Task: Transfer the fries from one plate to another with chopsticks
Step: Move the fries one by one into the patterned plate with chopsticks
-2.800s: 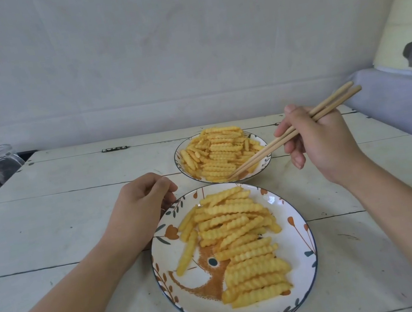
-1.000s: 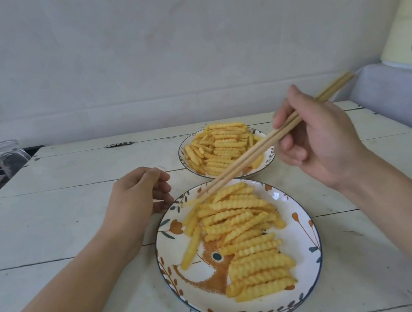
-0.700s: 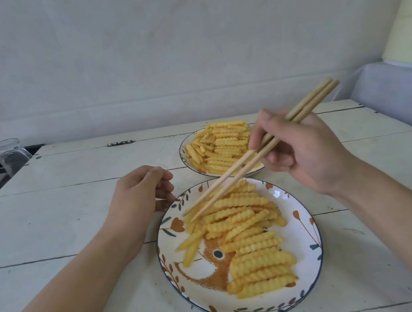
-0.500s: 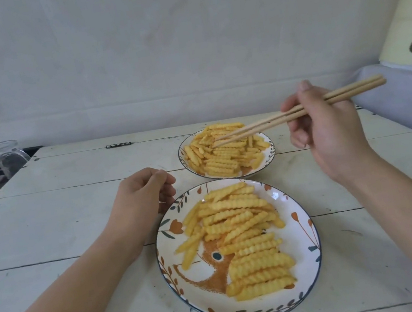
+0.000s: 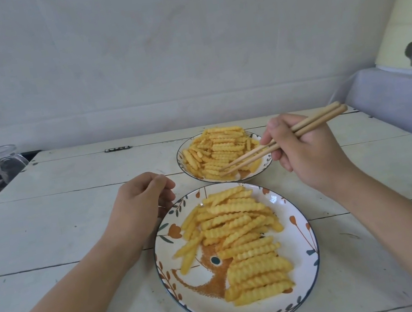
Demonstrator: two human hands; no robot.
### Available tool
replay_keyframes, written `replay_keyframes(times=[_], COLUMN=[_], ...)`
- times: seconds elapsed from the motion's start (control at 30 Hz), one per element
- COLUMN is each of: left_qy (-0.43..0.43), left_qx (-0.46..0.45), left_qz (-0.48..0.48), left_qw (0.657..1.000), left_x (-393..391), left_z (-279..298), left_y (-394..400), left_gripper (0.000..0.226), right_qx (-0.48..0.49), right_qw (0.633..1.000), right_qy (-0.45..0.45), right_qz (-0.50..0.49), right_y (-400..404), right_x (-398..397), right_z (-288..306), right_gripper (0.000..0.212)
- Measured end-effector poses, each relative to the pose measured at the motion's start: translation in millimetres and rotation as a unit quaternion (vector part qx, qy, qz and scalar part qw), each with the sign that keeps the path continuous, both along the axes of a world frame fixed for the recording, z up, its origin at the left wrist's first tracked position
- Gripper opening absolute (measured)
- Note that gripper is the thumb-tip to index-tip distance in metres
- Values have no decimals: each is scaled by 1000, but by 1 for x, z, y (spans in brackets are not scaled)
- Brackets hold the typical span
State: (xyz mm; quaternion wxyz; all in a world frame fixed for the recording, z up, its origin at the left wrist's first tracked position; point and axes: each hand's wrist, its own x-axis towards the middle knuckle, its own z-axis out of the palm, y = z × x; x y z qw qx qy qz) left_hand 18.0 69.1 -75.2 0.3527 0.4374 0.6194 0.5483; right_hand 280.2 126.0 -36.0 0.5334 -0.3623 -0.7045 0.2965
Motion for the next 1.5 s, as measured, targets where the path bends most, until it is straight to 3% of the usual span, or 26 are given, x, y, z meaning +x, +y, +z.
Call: replay_keyframes(times=[0.27, 0.43, 0.7, 0.77, 0.83, 0.9, 0.97, 1.07, 1.23, 1.37, 1.5], left_qy=[11, 21, 25, 23, 21, 2, -40, -81, -91, -88, -71], left_qx=[1, 0, 0, 0, 1, 2, 3, 5, 5, 4, 3], left_qz=[-2, -2, 2, 0, -3, 0, 5, 11, 10, 7, 4], left_qw=[1000, 1000, 1000, 1000, 1000, 1000, 999, 997, 996, 996, 997], left_x=[1, 2, 2, 2, 2, 1, -2, -6, -5, -6, -5], left_z=[0, 1, 1, 1, 1, 1, 2, 3, 4, 3, 2], left_y=[-1, -2, -1, -2, -2, -1, -1, 0, 0, 0, 1], left_gripper=[28, 28, 28, 28, 28, 27, 27, 27, 26, 26, 26], right_qx=[46, 86, 181, 153, 88, 28, -13, -72, -100, -87, -55], right_qw=[997, 994, 968, 977, 996, 992, 979, 964, 956, 968, 980], right_qy=[-62, -72, -175, -148, -24, 117, 174, 164, 117, 151, 186], right_qz=[18, 7, 13, 17, 20, 44, 104, 195, 248, 181, 41], right_y=[-3, -5, -5, -7, -10, -14, -18, -26, -32, -20, -3], right_x=[-2, -6, -14, -15, -14, -12, -11, -21, -29, -17, 1], right_z=[-2, -4, -9, -8, 1, 11, 15, 13, 10, 15, 15], right_gripper=[35, 43, 55, 56, 45, 42, 48, 48, 43, 40, 41])
